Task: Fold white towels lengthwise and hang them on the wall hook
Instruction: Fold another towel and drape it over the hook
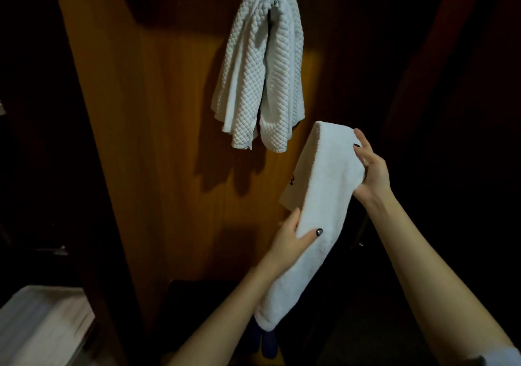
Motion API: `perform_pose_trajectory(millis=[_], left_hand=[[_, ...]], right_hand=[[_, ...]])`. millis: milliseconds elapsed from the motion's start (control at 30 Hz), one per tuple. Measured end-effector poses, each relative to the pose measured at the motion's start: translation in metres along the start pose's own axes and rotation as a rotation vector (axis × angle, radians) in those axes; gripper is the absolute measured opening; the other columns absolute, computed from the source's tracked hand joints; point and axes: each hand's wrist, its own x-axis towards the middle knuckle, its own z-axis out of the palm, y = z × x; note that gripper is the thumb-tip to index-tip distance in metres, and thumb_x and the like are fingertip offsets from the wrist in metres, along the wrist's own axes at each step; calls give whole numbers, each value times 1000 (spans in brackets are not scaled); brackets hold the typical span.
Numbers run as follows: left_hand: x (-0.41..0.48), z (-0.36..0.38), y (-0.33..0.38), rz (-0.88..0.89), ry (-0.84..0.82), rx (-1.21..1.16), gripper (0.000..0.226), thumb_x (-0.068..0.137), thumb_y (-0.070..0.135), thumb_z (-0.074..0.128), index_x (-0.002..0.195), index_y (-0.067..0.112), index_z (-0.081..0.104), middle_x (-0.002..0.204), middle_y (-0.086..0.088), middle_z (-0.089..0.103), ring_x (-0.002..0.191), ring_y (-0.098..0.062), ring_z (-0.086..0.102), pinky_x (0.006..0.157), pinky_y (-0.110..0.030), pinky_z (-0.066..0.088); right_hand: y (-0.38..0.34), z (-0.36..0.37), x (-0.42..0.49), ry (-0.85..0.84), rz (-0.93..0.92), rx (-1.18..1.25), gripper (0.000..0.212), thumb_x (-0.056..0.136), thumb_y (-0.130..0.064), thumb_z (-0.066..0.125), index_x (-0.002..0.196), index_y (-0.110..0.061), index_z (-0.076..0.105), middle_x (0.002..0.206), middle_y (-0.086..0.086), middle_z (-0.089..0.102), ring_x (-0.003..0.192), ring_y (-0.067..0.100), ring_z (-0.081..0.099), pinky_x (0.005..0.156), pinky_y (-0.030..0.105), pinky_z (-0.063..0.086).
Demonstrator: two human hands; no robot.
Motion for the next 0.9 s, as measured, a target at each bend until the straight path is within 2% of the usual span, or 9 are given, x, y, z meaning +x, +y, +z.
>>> perform_pose_trajectory(millis=[100, 167, 233, 300, 367, 500, 633, 733, 900], left_hand=[[-14, 12, -1, 153, 94, 178, 18, 91, 18, 63, 84, 6, 52, 86, -5, 58, 75, -8, 55, 65, -26, 45], [-7, 10, 5, 202, 195, 138, 16, 90, 13, 65, 83, 1, 57, 108, -6, 59, 99, -11, 56, 85, -29, 47], [9, 3, 19, 229, 230, 68, 8, 88, 12, 66, 89, 7, 60, 129, 0, 49, 122, -2, 44, 102, -18, 35], [26, -2, 28, 276, 251, 84, 12, 86, 16, 70, 92, 10, 61, 135, 5, 41, 126, 4, 35, 102, -6, 27], [39, -4, 35, 269, 233, 111, 16, 84, 22, 72, 90, 13, 61, 133, 8, 39, 123, 7, 35, 100, -3, 26], [54, 1, 35, 201, 181, 93, 23, 86, 26, 70, 72, 17, 54, 104, 5, 46, 97, -8, 50, 88, -28, 44], [54, 0, 29, 141, 98, 19, 19, 88, 25, 68, 77, 11, 62, 94, 4, 45, 88, -1, 50, 83, -19, 44], [53, -2, 32, 195, 95, 7, 25, 87, 25, 67, 67, 33, 53, 77, 13, 42, 70, 5, 45, 66, -7, 35], [51, -1, 23, 254, 180, 133, 32, 89, 24, 65, 66, 25, 43, 66, 11, 37, 61, -6, 35, 58, -27, 31]], right_hand=[[4, -3, 3, 6, 12, 72, 41, 89, -1, 53, 122, -24, 60, 115, 3, 71, 104, 21, 69, 73, 30, 57], [5, -5, 3, -25, 33, 110, 40, 90, -1, 53, 123, -22, 59, 111, 4, 73, 98, 19, 71, 70, 28, 57], [6, -5, 3, -82, 71, 156, 39, 89, 1, 52, 120, -19, 62, 104, 6, 74, 89, 17, 72, 67, 27, 57], [7, -5, 3, -153, 110, 206, 38, 84, 2, 54, 115, -18, 65, 97, 5, 73, 81, 15, 71, 66, 27, 57], [9, -4, 2, -194, 132, 208, 37, 80, -1, 60, 111, -18, 68, 95, 4, 73, 79, 14, 70, 66, 27, 57], [14, -2, 3, -251, 139, 161, 31, 81, -6, 59, 100, -22, 77, 96, 2, 73, 81, 14, 71, 67, 27, 58], [14, -3, 5, -214, 145, 168, 31, 75, -6, 63, 98, -22, 78, 98, 3, 73, 83, 16, 71, 71, 28, 58], [13, -6, 5, -178, 144, 169, 31, 79, -5, 60, 98, -21, 78, 95, 3, 73, 79, 15, 71, 66, 27, 58], [12, -4, 5, -115, 110, 135, 40, 81, -2, 57, 117, -19, 63, 102, 5, 73, 86, 16, 71, 69, 27, 58]])
